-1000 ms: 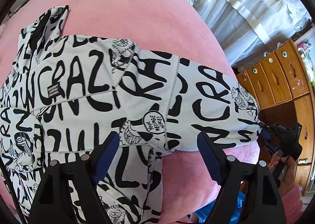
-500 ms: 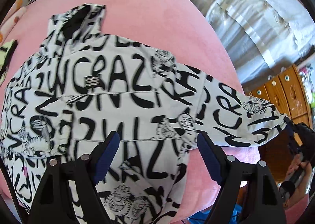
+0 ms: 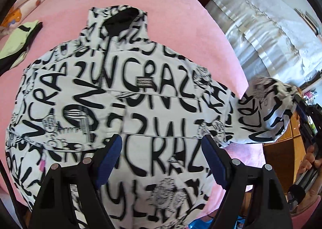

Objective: Fold large clothes
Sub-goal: 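Carry the sleeve with the right tool across the jacket body toward the left tool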

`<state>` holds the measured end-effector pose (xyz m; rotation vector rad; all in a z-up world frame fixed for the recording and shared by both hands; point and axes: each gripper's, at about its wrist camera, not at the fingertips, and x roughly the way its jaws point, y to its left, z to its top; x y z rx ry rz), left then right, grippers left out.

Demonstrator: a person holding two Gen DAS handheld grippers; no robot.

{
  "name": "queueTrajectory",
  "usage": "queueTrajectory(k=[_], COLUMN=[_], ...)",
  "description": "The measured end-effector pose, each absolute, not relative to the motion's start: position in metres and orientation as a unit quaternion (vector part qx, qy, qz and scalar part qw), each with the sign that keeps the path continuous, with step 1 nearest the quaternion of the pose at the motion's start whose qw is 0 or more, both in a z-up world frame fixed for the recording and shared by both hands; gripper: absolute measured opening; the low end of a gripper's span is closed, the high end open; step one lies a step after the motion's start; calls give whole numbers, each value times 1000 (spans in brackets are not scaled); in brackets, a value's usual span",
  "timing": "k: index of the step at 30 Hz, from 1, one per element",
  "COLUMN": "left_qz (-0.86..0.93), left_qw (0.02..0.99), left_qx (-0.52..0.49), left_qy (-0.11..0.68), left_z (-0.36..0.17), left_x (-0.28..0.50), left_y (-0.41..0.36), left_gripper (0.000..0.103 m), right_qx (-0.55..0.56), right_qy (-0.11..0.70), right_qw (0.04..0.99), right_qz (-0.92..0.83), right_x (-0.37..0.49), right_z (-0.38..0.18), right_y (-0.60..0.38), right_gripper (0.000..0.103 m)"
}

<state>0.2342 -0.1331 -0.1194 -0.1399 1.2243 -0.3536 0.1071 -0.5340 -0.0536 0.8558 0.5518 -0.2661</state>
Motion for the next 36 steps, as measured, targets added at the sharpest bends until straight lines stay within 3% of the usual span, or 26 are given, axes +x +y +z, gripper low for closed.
queueTrajectory(k=[16, 27, 33, 35, 36], left_qz=[-159, -168, -179, -175, -174], left_qw=[802, 790, 774, 775, 776], left_qx=[-86, -78, -73, -69, -69], left_qy=[569, 584, 603, 604, 602], left_z=[-124, -150, -165, -169, -171], left_x=[270, 296, 302, 303, 303], left_y=[-24, 6, -5, -10, -13], left_gripper=[80, 80, 80, 80, 80], right_qx=[357, 294, 276, 279, 284], right_qy=[349, 470, 519, 522, 520], right_qw=[866, 832, 807, 803, 802], right_qz=[1, 24, 44, 63, 78], right_x=[200, 231, 233, 229, 225], right_z=[-103, -192, -222, -221, -219], right_y=[-336, -240, -229, -230, -232], right_gripper=[11, 12, 20, 31, 44])
